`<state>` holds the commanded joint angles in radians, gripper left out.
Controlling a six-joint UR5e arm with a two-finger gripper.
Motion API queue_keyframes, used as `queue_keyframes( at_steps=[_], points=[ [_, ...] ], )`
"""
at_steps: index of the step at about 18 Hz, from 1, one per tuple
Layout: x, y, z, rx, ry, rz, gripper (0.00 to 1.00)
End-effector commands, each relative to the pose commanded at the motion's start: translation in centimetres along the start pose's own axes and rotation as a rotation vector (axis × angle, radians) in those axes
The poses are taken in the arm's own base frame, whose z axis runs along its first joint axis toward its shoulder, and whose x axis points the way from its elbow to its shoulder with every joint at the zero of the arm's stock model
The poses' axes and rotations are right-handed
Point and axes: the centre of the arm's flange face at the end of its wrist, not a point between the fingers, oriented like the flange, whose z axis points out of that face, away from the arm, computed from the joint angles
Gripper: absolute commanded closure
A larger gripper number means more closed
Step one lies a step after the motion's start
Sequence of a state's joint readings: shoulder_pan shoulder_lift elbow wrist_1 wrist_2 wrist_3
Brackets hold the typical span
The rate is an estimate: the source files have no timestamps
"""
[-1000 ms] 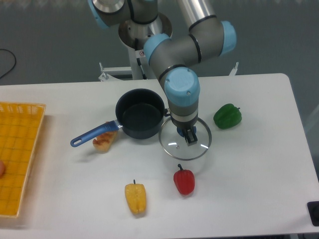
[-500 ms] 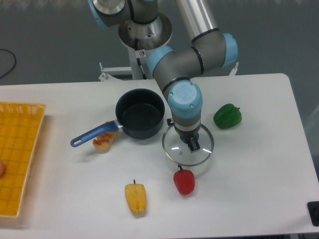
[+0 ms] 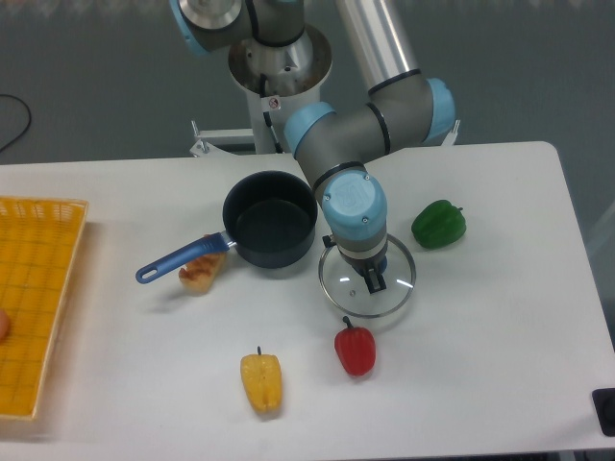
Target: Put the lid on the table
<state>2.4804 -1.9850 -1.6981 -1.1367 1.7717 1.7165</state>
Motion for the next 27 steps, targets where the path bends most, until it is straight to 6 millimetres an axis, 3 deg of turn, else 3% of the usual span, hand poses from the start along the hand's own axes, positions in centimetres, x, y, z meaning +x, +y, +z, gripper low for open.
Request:
queue_keyframes(
  at_steps=[13, 27],
  points=[
    [0.3, -1.3, 2.0, -0.004, 0.017, 0.016, 0.3],
    [-0.1, -2.2, 2.9, -0.035, 0.024, 0.026, 0.3]
  ],
)
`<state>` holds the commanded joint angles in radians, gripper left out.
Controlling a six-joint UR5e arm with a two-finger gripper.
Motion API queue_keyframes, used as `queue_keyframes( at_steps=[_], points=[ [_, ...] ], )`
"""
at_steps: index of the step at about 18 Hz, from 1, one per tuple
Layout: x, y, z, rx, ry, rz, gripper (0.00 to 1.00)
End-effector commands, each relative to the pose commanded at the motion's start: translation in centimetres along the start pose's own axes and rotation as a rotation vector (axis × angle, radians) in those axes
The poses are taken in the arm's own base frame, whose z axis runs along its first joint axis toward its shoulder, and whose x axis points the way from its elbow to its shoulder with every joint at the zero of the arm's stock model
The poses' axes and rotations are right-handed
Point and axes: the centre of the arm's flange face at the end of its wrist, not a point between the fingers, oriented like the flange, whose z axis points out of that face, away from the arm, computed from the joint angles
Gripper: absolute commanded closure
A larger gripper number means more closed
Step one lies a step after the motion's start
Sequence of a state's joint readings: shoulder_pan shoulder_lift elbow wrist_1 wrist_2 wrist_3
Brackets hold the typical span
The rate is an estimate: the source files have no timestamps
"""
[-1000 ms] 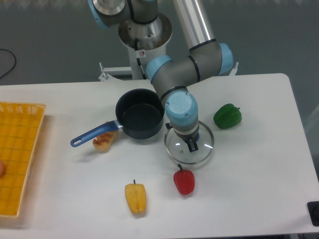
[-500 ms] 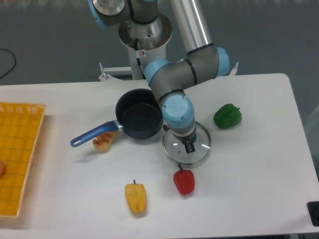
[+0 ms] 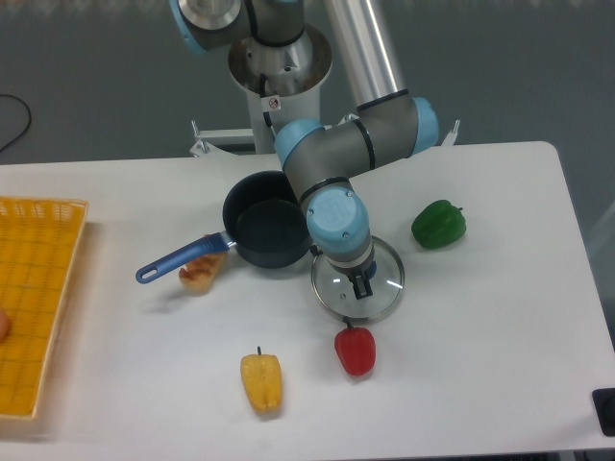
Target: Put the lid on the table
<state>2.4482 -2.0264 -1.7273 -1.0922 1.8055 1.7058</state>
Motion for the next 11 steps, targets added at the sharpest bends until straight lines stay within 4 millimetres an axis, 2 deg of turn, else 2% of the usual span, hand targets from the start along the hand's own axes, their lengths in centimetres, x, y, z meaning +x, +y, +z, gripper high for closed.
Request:
queue_keyframes(
  at_steps=[5, 7, 11],
  points=[
    [0.02, -0.04, 0.15, 0.0, 0.003, -0.001, 0.28],
    [0.0, -0.15, 0.22, 0.0, 0.004, 0.003, 0.24],
    [0.0, -0.15, 0.22, 0.0, 0.004, 0.003, 0.24]
  ],
)
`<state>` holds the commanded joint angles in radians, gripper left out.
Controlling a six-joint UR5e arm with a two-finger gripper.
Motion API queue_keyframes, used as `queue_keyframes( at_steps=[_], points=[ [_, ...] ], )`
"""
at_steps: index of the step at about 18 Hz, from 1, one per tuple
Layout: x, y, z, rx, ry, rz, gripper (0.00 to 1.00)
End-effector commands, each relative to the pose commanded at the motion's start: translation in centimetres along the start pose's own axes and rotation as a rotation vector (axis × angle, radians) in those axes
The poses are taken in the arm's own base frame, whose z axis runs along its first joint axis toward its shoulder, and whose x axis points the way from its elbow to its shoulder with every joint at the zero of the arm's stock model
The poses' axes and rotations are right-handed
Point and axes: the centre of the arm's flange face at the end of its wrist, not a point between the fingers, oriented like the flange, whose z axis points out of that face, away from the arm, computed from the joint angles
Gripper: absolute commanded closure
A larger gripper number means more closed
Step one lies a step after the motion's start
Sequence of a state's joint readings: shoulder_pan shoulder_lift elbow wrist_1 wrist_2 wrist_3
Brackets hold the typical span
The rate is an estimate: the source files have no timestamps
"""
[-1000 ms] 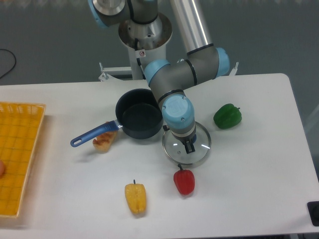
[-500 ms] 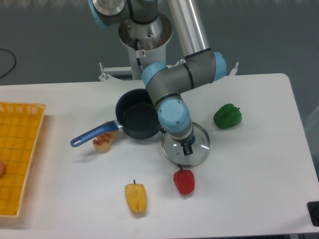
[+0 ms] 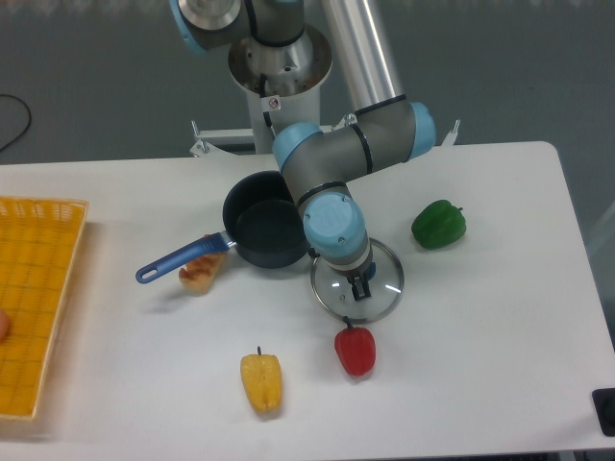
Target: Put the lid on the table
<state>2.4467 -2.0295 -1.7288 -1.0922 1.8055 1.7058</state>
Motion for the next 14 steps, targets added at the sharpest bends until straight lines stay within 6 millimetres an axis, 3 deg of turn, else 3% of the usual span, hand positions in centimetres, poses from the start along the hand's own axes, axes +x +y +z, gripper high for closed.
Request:
queue_keyframes(
  at_steps=[2, 4, 11, 14],
  points=[
    [-0.1, 0.1, -0.5, -0.001, -0.009, -0.004, 0.23],
    [-0.4, 0.4, -1.9, -0.004, -0.037, -0.012, 0.0],
    [-0.8, 1.6, -8.7, 0.016, -0.166, -0.037, 0.0],
    [-0.9, 1.4, -10.5, 0.09, -0.209, -0.067, 0.0]
  ],
)
